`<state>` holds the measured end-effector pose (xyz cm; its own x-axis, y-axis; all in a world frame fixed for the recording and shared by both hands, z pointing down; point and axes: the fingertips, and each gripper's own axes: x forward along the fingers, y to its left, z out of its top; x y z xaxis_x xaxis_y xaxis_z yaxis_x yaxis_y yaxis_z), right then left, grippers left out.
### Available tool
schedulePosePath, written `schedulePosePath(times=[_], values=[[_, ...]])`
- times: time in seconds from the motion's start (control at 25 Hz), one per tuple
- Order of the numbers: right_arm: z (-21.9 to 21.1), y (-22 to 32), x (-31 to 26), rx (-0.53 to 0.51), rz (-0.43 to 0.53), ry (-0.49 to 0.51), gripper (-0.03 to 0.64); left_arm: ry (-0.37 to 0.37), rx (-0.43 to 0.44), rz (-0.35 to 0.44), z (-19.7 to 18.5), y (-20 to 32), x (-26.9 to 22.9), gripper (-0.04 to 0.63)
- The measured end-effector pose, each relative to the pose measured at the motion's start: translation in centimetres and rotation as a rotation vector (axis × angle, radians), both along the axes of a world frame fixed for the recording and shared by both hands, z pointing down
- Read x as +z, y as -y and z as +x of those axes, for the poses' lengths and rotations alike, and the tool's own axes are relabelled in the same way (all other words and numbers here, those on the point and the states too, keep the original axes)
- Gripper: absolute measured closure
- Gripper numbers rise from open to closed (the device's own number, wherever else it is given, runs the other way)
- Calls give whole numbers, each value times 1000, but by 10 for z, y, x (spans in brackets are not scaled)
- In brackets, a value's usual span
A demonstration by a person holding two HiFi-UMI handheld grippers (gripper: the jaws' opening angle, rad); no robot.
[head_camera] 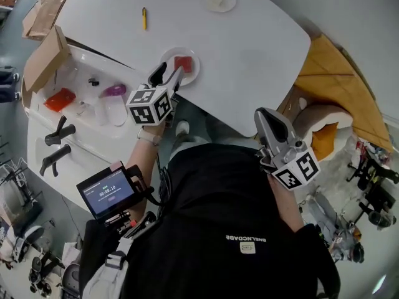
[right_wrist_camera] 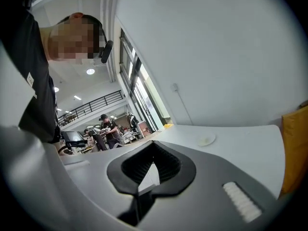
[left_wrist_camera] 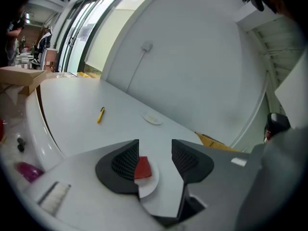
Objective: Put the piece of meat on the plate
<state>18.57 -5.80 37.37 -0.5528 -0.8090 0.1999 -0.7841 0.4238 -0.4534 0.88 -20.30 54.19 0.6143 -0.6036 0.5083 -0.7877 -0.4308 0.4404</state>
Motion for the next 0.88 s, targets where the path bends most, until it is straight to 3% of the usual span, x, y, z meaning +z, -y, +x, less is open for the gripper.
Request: schedulePosePath(times=[0.16, 0.32, 0.56, 0.72, 0.88], values=[[-14, 12, 6, -43, 1, 42, 612, -56, -5, 36, -3, -11, -19, 431], [-34, 7, -15, -90, 9, 70, 612, -52, -3, 100, -13, -34, -60, 497], [-52, 31, 1, -150, -5, 76, 612, -146, -37, 127, -18, -33, -66, 581], [-76, 23, -19, -192, 8, 86, 612, -200, -54, 146, -35, -57, -99, 581], [-97, 31, -18, -249, 19, 103, 612, -209, -56, 170, -42, -69, -116, 580]])
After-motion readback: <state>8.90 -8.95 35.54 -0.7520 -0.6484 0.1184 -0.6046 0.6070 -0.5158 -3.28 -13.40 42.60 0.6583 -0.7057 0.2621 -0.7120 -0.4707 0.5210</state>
